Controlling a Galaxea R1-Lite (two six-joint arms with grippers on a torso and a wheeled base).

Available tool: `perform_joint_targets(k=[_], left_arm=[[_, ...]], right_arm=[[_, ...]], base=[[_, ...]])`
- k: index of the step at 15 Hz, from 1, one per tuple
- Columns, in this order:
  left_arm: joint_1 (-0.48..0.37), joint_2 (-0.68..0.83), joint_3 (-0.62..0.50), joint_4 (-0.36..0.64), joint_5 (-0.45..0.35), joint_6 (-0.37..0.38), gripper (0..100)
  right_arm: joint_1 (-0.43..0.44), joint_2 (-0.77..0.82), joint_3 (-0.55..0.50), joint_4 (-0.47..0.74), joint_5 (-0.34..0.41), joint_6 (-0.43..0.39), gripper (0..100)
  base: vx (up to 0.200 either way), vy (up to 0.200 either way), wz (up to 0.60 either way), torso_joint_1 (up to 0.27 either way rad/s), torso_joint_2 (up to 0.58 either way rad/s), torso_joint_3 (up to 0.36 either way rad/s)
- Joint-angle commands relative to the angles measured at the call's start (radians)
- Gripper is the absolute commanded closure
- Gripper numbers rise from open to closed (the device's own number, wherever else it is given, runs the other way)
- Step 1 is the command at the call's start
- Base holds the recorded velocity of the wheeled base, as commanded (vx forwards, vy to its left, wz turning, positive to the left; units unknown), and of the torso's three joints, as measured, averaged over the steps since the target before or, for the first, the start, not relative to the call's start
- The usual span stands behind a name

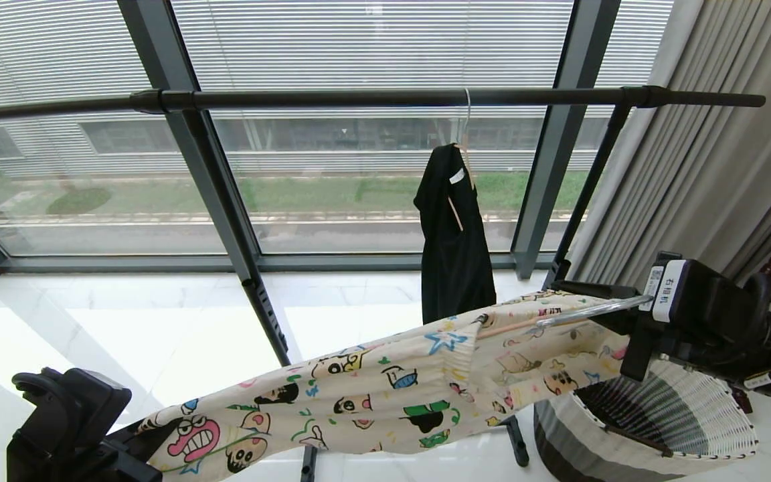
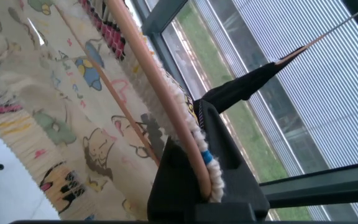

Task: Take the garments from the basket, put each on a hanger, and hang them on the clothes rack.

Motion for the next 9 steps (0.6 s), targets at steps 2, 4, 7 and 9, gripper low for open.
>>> perform_joint_targets(k=[2, 4, 7, 9], left_arm=[[0.022, 0.011, 0.000, 0.001, 0.001, 0.002, 100], [-0.008, 0.011, 0.000, 0.001, 0.000, 0.008, 100], [-0.054, 0.007, 0.000, -0.001, 0.001, 0.003, 0], [-0.054, 0.007, 0.000, -0.001, 0.003, 0.000, 0]], right_arm=[[-0.002, 0.001, -0.002, 0.000, -0.003, 0.002, 100], [0.000, 0.002, -0.003, 0.000, -0.013, 0.029, 100], [0.000, 0.001, 0.000, 0.002, -0.047, 0.069, 100], [0.000, -0.004, 0.021, 0.028, -0.095, 0.115, 100]], base=[[0.000, 0.000, 0.00, 0.000, 0.00, 0.000], [0.000, 0.000, 0.00, 0.000, 0.00, 0.000], [0.000, 0.000, 0.00, 0.000, 0.00, 0.000], [0.000, 0.000, 0.00, 0.000, 0.00, 0.000]])
